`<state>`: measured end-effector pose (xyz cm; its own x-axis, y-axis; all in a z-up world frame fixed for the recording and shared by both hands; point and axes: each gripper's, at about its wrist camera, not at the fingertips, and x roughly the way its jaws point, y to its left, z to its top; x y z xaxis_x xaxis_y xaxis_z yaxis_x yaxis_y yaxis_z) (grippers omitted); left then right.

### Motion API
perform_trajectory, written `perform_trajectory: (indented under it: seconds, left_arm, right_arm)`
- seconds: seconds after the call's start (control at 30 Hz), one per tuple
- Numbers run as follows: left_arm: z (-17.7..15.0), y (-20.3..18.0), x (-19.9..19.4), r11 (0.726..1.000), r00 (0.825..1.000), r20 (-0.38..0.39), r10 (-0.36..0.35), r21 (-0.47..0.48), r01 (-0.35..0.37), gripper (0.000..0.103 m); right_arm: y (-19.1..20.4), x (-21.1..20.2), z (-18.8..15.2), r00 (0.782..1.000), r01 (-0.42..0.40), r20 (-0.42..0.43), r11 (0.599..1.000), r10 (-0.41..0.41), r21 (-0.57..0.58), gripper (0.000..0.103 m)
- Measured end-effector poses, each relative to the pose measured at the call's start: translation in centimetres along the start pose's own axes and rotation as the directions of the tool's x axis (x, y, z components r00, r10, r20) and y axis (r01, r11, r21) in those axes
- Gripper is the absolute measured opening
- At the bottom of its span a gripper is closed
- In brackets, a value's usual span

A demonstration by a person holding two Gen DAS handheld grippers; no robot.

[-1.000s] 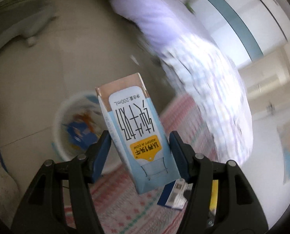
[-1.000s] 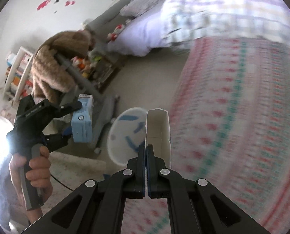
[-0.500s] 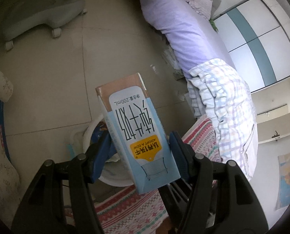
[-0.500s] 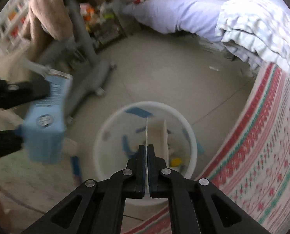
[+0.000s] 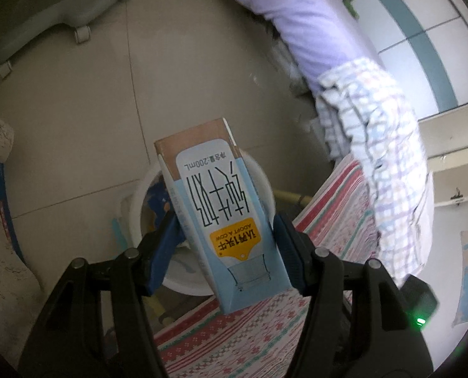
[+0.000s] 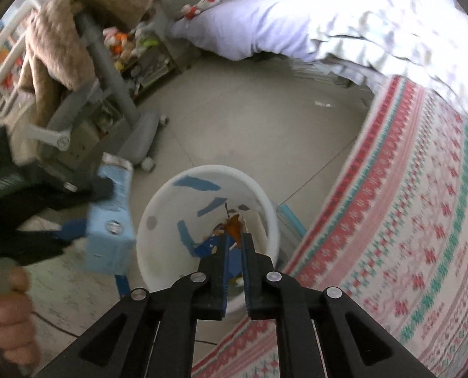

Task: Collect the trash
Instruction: 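Carry the carton and white item to the wastebasket and open both tools, then grasp the yellow sponge with the left tool while the right tool grasps a white bottle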

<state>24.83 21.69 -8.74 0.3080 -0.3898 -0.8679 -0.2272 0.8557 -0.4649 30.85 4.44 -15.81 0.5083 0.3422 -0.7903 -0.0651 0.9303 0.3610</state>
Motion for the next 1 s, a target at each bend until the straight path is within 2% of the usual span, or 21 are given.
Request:
perform_trajectory:
  seconds: [0.2, 0.33, 0.4, 0.5, 0.63, 0.77, 0.87, 1.0]
  left_arm:
    - [-0.3, -1.0, 2.8, 0.986, 0.988, -0.058, 0.145, 0.089, -0.139, 0.065]
    - [-0.4, -1.1, 1.6, 0.988, 0.990, -0.012, 0.137, 0.078, -0.136, 0.066]
    - [-0.3, -0.8, 0.9, 0.986, 0.988, 0.020, 0.155, 0.067, -0.156, 0.068]
    - [-0.2, -0.3, 0.6, 0.989, 0.989, 0.031, 0.147, 0.024, -0.148, 0.068]
    - [-0.6, -0.4, -0.3, 0.991, 0.989, 0.067, 0.134, -0.014, -0.133, 0.068]
    - [-1.8, -3.1, -0.8, 0.992, 0.987, 0.112, 0.118, 0.032, -0.123, 0.068]
    - [-3.5, -6.9, -0.7, 0.986, 0.988, 0.132, 0.084, 0.133, -0.101, 0.068]
    - [-5.9, -12.1, 0.2, 0.949, 0.988, 0.143, 0.064, 0.297, -0.105, 0.068]
  right_arm:
    - [-1.6, -3.3, -0.8, 0.997, -0.056, 0.049, 0.997, 0.054, 0.044, 0.010]
    - [-2.5, -5.9, -1.6, 0.996, -0.059, 0.071, 0.997, 0.057, 0.039, 0.010]
    - [-3.0, -7.2, -2.2, 0.995, -0.058, 0.083, 0.998, 0.055, 0.034, 0.010]
    - [-4.4, -9.5, -3.4, 0.994, -0.050, 0.098, 0.998, 0.046, 0.033, 0.010]
    - [-7.8, -13.7, -5.7, 0.994, -0.020, 0.112, 0.998, 0.014, 0.057, 0.010]
    - [-12.0, -18.8, -8.2, 0.987, 0.029, 0.152, 0.994, -0.045, 0.110, 0.010]
    - [-15.7, -22.9, -10.0, 0.973, 0.075, 0.202, 0.982, -0.110, 0.172, 0.017]
    - [-21.2, -28.4, -12.2, 0.938, 0.103, 0.290, 0.951, -0.190, 0.291, 0.043]
